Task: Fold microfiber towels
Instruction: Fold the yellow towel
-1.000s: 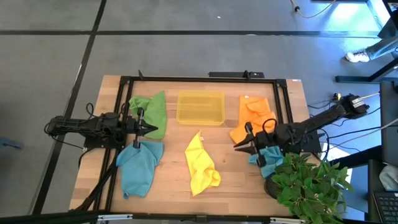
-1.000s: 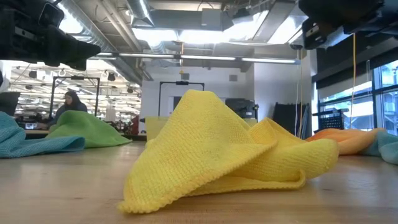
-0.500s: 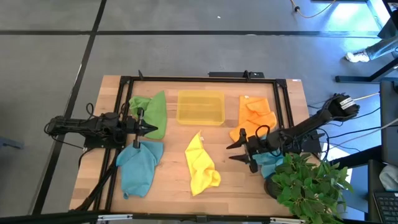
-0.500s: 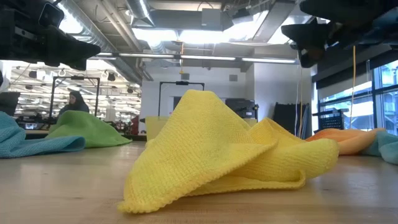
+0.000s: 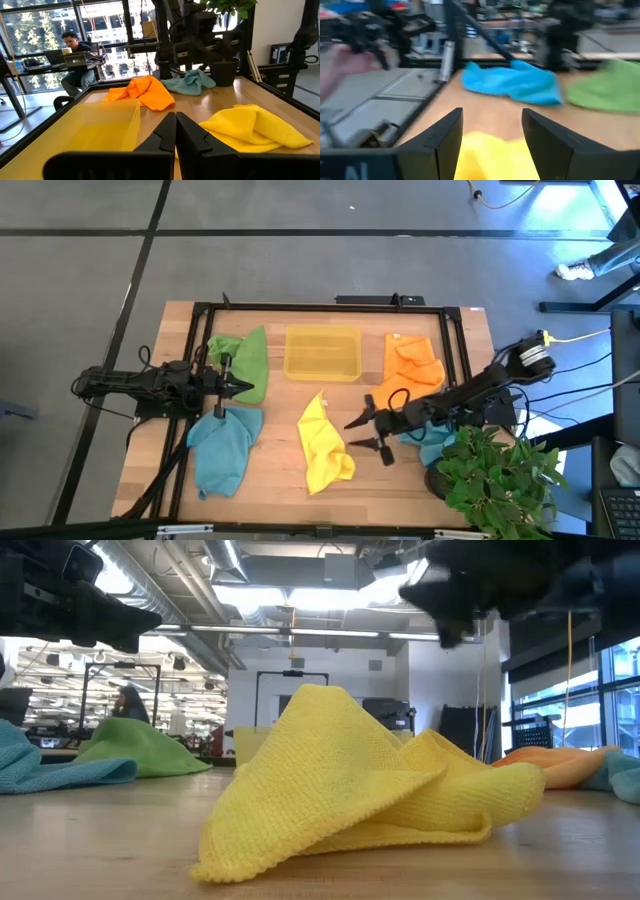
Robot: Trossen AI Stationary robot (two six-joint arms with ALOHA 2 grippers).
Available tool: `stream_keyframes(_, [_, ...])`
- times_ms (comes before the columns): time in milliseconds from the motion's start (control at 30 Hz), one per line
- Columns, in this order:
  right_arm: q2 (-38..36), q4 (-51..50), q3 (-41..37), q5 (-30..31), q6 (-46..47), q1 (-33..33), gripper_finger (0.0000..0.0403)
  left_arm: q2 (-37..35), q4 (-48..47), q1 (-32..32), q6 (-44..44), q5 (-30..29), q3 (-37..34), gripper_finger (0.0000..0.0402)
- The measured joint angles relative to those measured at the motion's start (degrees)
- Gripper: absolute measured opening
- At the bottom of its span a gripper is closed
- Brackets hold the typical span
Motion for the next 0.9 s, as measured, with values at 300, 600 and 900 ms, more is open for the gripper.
stream_keyframes(300, [8.1,-21.9,12.6,-6.1,-12.2,2.6,0.0199,0.0,0.0,0.0,-0.6,0.0,0.0,0.0])
stream_keyframes(600, [13.3,-26.7,16.5,-6.1,-12.3,3.1,0.0159,0.0,0.0,0.0,-0.5,0.0,0.0,0.0])
stream_keyframes(900, [13.6,-20.0,16.6,-6.0,-16.2,7.2,0.0161,0.0,0.0,0.0,-0.5,0.0,0.0,0.0])
